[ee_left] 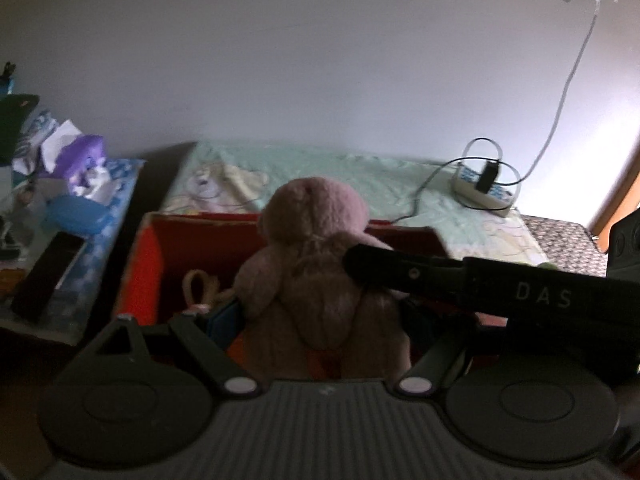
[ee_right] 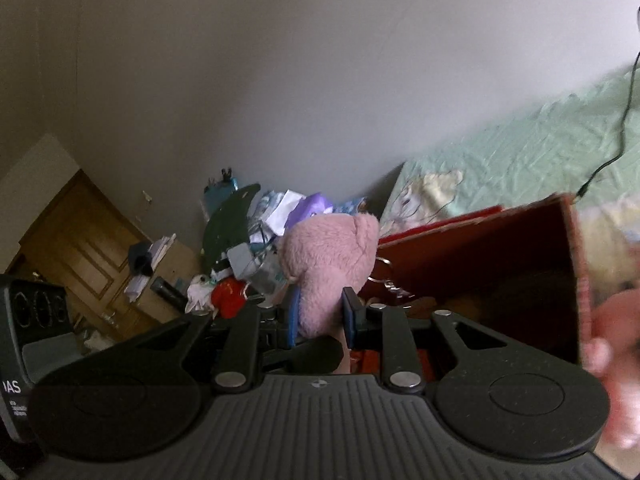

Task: Organize objects
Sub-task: 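Carry the pink teddy bear with the right tool over the red box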

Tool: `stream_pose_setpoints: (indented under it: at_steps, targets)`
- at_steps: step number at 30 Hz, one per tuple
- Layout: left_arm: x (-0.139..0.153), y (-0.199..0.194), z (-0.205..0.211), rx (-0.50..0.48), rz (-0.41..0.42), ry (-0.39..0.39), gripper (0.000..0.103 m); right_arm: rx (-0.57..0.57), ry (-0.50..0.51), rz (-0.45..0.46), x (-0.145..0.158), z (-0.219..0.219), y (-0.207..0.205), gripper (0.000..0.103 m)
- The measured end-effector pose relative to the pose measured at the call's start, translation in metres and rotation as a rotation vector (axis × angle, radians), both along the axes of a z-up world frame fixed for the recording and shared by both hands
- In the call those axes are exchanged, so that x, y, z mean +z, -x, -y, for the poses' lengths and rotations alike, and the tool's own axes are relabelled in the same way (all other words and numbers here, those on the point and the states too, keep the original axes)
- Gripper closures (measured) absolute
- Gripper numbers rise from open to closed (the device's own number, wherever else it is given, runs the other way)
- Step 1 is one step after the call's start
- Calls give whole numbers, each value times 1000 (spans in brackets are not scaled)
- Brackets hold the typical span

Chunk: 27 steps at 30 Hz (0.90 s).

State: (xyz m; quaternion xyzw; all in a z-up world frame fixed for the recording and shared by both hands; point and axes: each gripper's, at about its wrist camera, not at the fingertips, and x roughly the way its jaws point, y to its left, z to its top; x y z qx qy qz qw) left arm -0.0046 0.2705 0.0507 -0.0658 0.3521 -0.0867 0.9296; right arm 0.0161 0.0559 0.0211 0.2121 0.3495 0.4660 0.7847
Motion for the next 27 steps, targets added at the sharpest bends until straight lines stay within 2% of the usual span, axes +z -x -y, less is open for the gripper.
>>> stream_pose_setpoints:
  at_steps: [8,15,20,23,27]
  targets:
    - [-26,-20,-39,12,-68,-12,23,5,36,-86,-29,-37,-8,79]
    - [-46,-29,-52,31,-124,-51,23,11,81,-141,-45,-62,-9,79]
    - [-49,-30,-45,24,-120,-123,22,2,129,-166,-44,-68,-13,76]
    - [-52,-31,-35,22,-123,-188,19,11,157,-206,-47,-70,-17,73]
    - [-54,-31,-31,27,-134,-238,17,33,161,-251,-52,-71,-21,72]
